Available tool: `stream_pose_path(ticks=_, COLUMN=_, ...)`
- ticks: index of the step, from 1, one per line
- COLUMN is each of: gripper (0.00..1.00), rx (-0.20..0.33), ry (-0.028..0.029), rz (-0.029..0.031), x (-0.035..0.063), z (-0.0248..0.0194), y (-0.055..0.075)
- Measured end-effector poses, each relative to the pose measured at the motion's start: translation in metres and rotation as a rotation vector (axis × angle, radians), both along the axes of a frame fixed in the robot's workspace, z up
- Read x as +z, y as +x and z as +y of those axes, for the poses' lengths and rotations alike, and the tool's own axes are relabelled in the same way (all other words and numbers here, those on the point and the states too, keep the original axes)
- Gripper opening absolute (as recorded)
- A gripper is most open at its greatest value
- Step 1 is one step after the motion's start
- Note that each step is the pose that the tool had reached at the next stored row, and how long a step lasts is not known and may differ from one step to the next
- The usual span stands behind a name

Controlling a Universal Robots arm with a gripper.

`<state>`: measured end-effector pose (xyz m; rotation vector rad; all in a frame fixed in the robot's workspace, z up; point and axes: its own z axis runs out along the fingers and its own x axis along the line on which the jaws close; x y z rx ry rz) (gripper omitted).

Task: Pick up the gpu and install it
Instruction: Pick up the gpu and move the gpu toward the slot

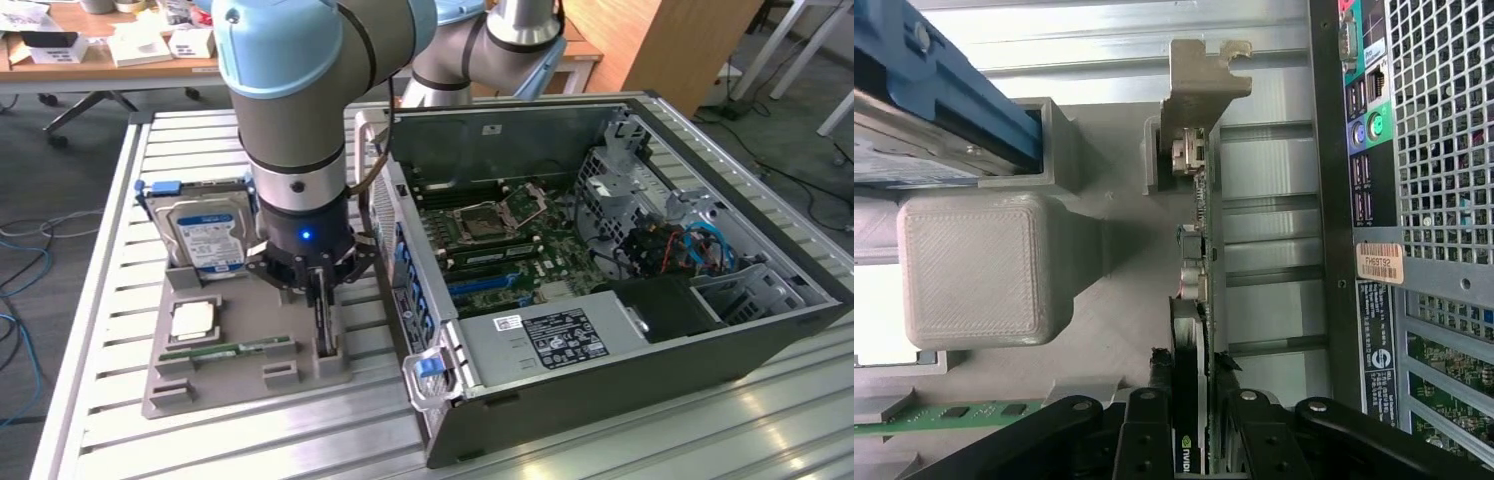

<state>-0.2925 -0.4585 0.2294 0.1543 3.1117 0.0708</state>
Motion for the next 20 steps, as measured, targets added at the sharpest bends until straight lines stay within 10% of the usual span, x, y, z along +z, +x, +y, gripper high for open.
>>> stream_pose_path(ticks=20, gripper=0.27, rx=0.023, ry=0.0, rz=-0.0001, x=0.0058, z=0.0, y=0.0)
